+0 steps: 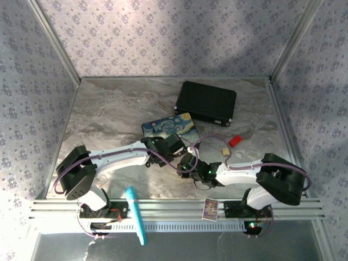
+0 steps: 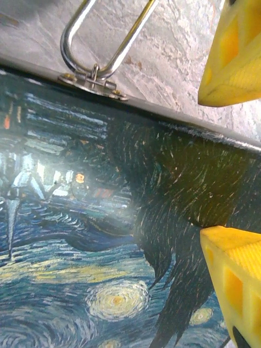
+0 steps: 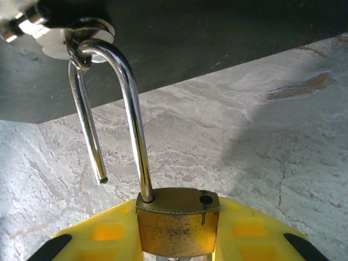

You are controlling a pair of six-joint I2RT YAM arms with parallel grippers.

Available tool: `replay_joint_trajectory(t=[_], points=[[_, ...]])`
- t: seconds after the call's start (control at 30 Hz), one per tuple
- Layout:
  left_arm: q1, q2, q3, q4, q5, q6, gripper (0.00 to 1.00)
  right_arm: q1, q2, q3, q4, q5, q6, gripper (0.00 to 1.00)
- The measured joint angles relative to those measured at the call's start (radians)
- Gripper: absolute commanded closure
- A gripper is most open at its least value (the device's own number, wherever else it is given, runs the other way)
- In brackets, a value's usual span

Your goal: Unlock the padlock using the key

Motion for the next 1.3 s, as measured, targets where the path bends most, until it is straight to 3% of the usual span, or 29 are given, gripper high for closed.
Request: replay_joint_trajectory(t=[0.07, 0.13, 0.17, 1.3], points=[[0.003, 0.000, 0.000, 0.006, 0.007, 0.005, 0.53, 0.000, 0.000, -0.014, 0.029, 0.003, 0.023, 0.92], [0.009, 0.000, 0.004, 0.011, 0.011, 0.002, 0.74, 0.000, 0.001, -0.030, 0.066, 0.008, 0.050, 0.94], [0.008, 0.000, 0.006, 0.011, 0.015, 0.006, 0.77, 0.000, 0.003, -0.040, 0.093, 0.011, 0.066, 0.94], [-0.011, 0.026, -0.013, 0.109, -0.050, 0.018, 0.76, 0.002, 0.209, -0.134, 0.670, 0.109, 0.354, 0.97]])
